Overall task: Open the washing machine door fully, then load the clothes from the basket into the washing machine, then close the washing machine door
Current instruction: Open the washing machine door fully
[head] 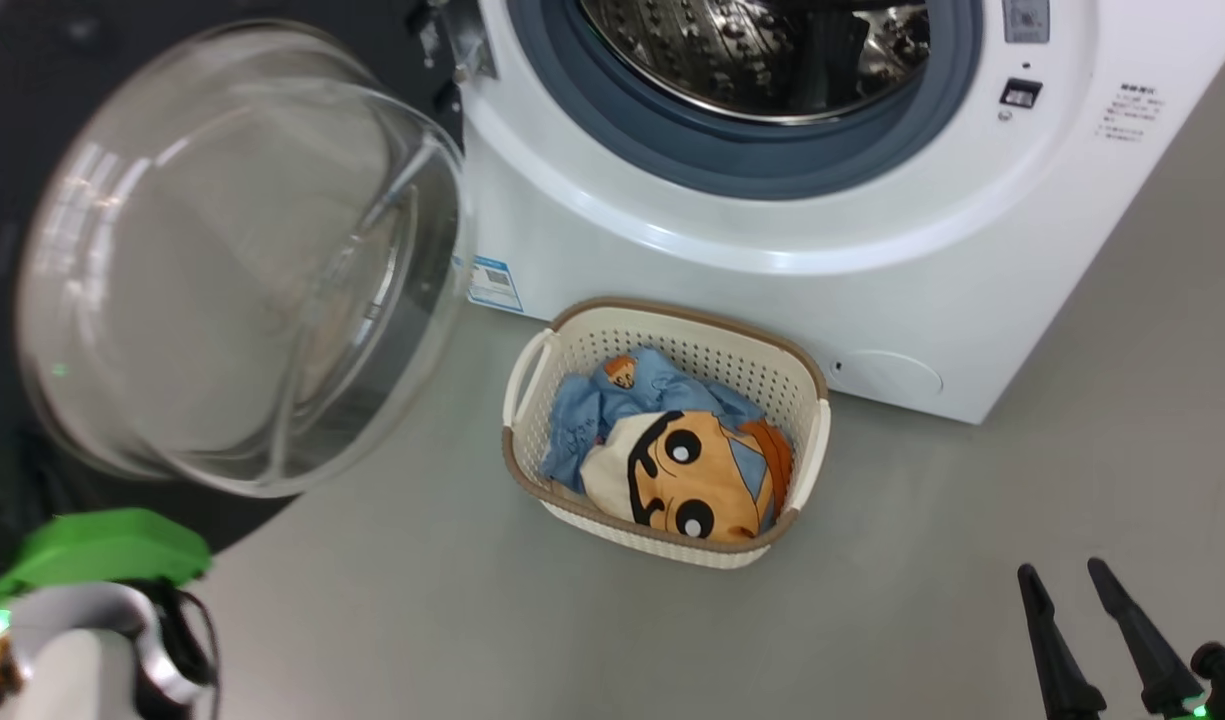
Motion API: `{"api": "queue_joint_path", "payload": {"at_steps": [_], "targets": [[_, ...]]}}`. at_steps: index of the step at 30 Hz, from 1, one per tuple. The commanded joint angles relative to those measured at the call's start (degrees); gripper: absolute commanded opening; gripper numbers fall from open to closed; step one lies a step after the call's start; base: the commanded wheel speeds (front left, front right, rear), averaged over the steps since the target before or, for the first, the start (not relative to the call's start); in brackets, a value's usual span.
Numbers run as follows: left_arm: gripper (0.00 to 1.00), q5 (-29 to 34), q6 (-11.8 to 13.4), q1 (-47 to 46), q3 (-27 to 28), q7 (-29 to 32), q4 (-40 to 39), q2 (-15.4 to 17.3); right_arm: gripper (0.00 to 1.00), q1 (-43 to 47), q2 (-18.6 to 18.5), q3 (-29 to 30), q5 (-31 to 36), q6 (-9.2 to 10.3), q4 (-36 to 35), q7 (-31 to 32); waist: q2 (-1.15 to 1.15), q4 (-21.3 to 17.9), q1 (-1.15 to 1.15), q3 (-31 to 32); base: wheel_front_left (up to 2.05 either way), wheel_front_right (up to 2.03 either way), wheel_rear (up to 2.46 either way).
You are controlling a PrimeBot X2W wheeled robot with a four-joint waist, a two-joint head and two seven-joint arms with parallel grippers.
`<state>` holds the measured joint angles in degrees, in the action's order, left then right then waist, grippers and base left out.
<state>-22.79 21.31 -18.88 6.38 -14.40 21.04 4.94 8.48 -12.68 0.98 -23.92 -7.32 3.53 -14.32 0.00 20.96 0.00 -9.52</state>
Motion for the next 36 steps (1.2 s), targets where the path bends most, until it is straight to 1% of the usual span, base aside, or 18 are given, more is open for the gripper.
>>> {"api": "queue_joint_path", "payload": {"at_steps": [1,7,18,21,28,32,36], "targets": [[0.00,0.7,0.0,-2.6,3.3,-0.6,-0.8,2.8,1.00,-1.5,-1.3,-1.2,-0.6,-0.17,-1.5,-0.7,0.00,-1.2,0.00,-1.3,0.00,0.00,0.00],[0.00,3.9,-1.5,-6.6,10.6,-0.6,0.8,3.1,1.00,-2.3,-1.9,-1.2,-1.0,-0.17,-1.5,-0.7,0.00,-2.6,0.00,-3.7,0.00,0.00,0.00],[0.00,8.0,-3.8,-12.4,20.1,-0.6,4.3,3.3,1.00,-4.2,-3.2,-1.5,-1.7,-0.17,-1.5,-0.7,0.00,-4.3,0.00,-6.5,0.00,0.00,0.00],[0.00,9.1,-4.6,-13.1,21.7,-0.6,4.6,2.8,1.00,-4.4,-3.1,-1.3,-1.8,-0.17,-1.2,-0.7,0.00,-4.5,0.00,-6.3,0.00,0.00,0.00],[0.00,11.1,-6.6,-12.0,24.2,-0.6,3.4,0.4,1.00,-4.1,-1.7,-1.3,-2.0,-0.17,-0.6,-0.7,0.00,-4.0,0.00,-4.4,0.00,0.00,0.00],[0.00,11.7,-8.3,-10.7,25.0,-0.6,0.5,-0.8,1.00,-3.8,-0.9,-1.4,-1.9,-0.17,-0.2,-0.7,0.00,-3.5,0.00,-2.5,0.00,0.00,0.00],[0.00,11.9,-9.6,-8.9,24.5,-0.6,-2.5,-1.5,1.00,-3.4,-0.3,-1.4,-1.8,-0.17,0.0,-0.7,0.00,-3.2,0.00,-1.0,0.00,0.00,0.00]]}}
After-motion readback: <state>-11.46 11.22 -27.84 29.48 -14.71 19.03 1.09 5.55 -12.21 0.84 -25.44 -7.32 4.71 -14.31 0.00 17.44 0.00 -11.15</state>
